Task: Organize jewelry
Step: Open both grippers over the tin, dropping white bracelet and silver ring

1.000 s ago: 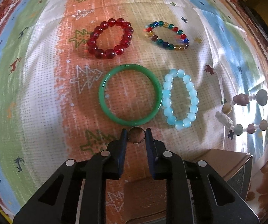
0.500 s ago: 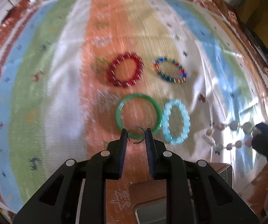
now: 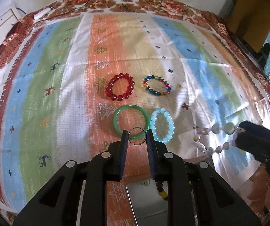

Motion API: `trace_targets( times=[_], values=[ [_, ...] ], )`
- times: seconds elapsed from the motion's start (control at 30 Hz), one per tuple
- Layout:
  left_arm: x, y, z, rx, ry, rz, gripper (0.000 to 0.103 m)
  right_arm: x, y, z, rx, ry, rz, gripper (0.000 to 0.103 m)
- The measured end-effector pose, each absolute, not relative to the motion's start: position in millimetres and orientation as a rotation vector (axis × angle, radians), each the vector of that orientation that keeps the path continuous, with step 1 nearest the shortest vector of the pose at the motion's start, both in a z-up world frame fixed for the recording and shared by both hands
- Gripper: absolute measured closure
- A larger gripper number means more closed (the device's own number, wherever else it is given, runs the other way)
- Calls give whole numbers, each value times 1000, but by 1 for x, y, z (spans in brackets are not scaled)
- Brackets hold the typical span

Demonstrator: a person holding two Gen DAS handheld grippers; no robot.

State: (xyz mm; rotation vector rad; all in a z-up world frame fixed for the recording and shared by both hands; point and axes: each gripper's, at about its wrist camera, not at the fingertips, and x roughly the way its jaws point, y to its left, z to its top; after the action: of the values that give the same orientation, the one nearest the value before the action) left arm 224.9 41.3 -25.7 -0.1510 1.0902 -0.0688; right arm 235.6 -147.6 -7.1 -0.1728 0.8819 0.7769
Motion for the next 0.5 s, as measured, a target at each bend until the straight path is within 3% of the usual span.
trace_targets(
  times=[0.5],
  values=[
    [169, 27, -6, -127, 1009, -96, 84, 192, -167, -10, -112, 884, 825, 93]
  ],
)
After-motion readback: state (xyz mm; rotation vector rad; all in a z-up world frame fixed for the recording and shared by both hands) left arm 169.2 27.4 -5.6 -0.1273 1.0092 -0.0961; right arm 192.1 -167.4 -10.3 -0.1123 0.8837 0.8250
